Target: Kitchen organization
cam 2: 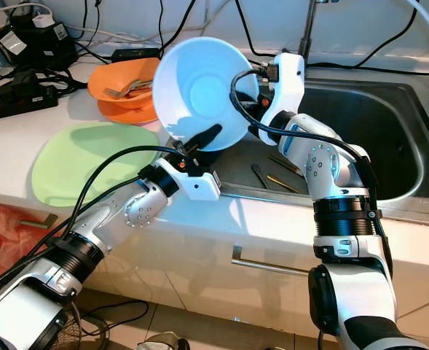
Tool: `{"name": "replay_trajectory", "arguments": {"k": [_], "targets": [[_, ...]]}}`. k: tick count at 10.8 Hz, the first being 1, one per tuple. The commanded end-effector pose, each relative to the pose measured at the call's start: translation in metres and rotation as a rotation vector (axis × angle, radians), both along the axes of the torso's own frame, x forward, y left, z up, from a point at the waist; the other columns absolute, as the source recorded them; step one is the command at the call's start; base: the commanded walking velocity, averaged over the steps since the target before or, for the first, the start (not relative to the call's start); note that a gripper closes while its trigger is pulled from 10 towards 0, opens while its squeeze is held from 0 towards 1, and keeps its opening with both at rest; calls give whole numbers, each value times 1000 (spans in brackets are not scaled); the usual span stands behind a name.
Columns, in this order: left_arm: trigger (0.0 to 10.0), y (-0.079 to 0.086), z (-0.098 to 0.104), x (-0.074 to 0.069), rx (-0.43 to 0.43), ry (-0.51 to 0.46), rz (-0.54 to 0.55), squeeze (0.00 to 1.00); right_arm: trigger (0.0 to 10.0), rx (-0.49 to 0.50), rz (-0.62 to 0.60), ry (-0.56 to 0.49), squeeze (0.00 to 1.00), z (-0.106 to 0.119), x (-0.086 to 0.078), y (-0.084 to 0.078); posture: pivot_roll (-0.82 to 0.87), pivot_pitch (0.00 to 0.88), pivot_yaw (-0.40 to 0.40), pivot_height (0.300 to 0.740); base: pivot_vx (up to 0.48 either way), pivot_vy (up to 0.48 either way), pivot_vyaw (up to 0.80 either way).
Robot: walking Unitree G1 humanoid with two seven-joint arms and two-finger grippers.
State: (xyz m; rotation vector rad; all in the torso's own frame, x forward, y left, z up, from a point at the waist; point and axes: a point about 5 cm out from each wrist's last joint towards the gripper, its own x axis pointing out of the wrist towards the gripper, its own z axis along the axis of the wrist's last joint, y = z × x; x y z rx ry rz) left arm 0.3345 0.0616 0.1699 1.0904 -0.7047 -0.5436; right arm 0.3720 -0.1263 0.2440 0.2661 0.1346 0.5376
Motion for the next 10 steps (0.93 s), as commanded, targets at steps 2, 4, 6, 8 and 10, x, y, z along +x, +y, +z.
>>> {"name": "replay_trajectory", "arguments": {"k": [2,4,6,8,10], "targets": [[10000,-4,32,-5,-200,-23,-86,1000,0,-39,-91,38,0,-12,4,-12,154,29,68,740,0,0,0],[10000,-3,36,-4,-238,-1,-84,1000,0,-49,-160,19,0,-12,7,-18,153,30,65,740,0,0,0],[10000,1,35,-3,-363,166,-98,1000,0,-97,-312,20,0,-19,15,-41,155,30,60,740,0,0,0],[10000,2,37,-7,-412,226,-127,1000,0,-147,-403,54,0,-37,18,-63,161,32,59,740,0,0,0],[10000,4,35,-10,-435,294,-138,1000,0,-185,-448,78,0,-50,19,-75,163,34,61,740,0,0,0]]}}
